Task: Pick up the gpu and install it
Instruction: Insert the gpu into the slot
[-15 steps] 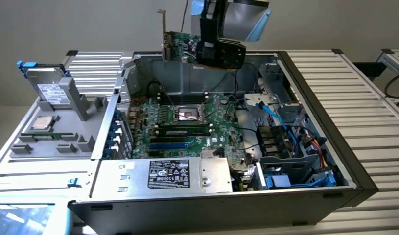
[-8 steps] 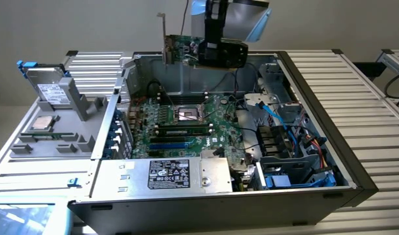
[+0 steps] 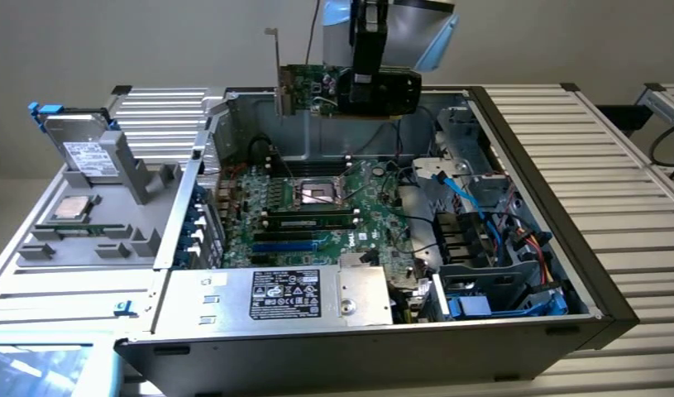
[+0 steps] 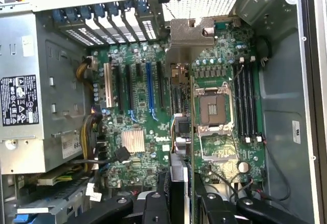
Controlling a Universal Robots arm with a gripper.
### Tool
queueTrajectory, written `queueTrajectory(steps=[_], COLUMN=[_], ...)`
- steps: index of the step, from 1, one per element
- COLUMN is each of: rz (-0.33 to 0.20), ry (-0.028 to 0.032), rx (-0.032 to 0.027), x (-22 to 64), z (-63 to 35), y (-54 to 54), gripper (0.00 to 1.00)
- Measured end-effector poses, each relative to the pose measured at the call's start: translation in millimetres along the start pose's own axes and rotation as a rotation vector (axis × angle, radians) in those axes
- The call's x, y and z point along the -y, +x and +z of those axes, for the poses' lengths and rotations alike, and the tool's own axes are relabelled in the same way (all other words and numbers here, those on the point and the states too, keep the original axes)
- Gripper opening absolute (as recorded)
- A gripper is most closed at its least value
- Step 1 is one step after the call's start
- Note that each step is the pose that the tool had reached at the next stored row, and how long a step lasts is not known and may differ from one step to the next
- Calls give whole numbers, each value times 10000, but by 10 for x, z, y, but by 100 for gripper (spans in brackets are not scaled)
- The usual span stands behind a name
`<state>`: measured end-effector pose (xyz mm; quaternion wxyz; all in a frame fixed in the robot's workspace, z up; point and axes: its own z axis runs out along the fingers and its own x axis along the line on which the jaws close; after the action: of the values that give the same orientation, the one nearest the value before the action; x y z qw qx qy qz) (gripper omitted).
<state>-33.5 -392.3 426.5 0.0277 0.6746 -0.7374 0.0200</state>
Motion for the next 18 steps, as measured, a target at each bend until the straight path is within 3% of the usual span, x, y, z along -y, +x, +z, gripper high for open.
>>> queueTrajectory(steps=[5,13,18], rz=[-29,-209,-380], ry=[34,61,68], rx=[2,5,58], x=[-18,-185,-300], z=[7,91,128], y=[0,10,18], gripper=[29,29,29])
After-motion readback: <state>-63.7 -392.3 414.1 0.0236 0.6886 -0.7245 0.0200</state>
